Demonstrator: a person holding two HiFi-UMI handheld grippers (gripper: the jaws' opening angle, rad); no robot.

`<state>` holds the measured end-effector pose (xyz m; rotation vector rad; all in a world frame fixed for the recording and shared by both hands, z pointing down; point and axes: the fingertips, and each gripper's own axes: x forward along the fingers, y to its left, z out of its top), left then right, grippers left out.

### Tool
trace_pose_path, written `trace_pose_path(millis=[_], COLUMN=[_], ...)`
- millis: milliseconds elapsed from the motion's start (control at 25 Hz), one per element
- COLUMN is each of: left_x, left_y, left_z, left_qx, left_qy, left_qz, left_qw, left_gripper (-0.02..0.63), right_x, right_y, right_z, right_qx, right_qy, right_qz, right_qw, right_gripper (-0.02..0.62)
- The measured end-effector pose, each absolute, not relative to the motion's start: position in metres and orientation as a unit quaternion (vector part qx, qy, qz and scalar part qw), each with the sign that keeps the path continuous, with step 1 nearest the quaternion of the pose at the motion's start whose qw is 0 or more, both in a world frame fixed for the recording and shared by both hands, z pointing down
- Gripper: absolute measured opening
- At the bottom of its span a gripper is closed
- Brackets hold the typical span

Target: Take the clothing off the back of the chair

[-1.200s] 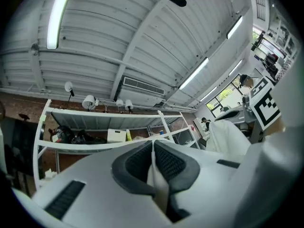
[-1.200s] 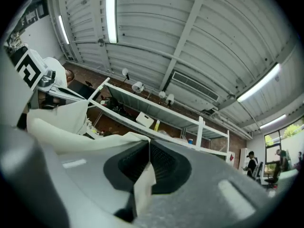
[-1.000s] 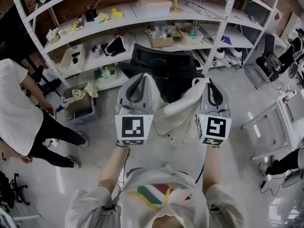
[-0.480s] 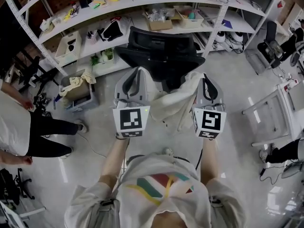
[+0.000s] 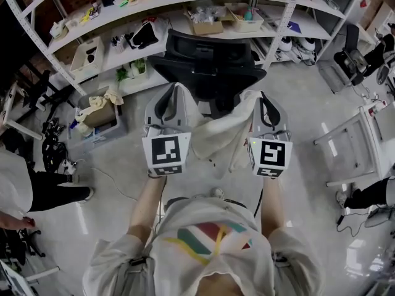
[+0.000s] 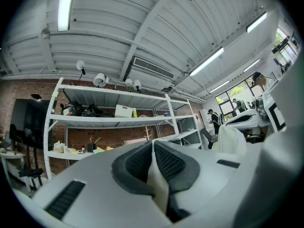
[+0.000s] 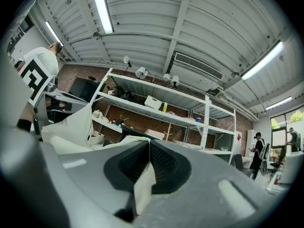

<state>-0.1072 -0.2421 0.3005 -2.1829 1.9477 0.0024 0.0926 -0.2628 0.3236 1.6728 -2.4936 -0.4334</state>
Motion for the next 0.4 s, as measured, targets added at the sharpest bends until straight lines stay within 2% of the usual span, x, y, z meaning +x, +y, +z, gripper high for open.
trace_pose_path(millis=[400], left_x=[-0.1149], left_y=[-0.2383], left_z=[0.2975], left_qx=[-0.739], left_qy=[0.665], left_qz=[0.004], left_qw=[0.108], left_gripper=[0.021], right_x=[0.0887], right_y=[-0.2586], right_z=[0.3182], right_qx=[0.549], right_qy=[-0.821], right_qz=[-0.148], right_qw=[0.053], right_gripper=[0.006])
